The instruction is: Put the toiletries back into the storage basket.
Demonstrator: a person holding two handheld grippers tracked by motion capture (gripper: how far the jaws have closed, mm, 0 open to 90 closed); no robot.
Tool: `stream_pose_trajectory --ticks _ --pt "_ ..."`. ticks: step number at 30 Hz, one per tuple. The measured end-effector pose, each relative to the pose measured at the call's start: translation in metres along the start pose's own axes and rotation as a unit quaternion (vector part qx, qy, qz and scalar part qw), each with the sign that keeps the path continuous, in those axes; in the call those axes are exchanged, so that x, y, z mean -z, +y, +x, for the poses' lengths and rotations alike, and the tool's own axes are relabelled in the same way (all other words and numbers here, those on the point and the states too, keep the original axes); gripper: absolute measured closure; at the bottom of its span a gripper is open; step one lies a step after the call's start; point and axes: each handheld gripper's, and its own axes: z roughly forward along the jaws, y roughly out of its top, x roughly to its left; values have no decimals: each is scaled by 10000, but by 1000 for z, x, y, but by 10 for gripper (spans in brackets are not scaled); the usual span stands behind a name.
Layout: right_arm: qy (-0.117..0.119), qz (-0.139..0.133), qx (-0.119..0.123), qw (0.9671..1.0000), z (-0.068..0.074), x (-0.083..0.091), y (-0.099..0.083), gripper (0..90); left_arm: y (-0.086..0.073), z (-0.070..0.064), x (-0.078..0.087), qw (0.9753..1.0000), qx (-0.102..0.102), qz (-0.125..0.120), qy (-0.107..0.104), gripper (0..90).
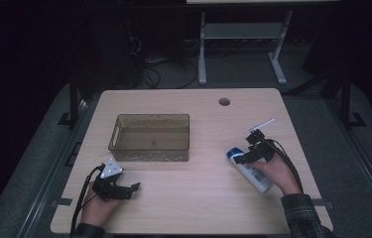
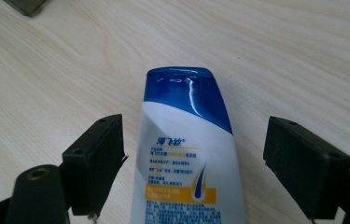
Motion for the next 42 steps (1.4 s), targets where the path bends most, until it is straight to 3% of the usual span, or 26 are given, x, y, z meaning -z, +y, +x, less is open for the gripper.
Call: stream_pose_trajectory --ticks 10,26,33,35,42 --pt "-22 258 -47 9997 0 -13 3 198 0 0 0 10000 0 0 0 126" --pt "-233 591 126 9979 6 -29 5 212 0 0 0 10000 1 -1 -1 126" --pt "-318 590 204 9975 7 -29 6 252 0 0 0 10000 0 -2 0 125" --pt "-328 580 278 9974 9 -28 6 327 0 0 0 10000 0 -1 0 126" --pt "-387 556 334 9971 11 -28 6 344 0 0 0 10000 1 -2 0 126"
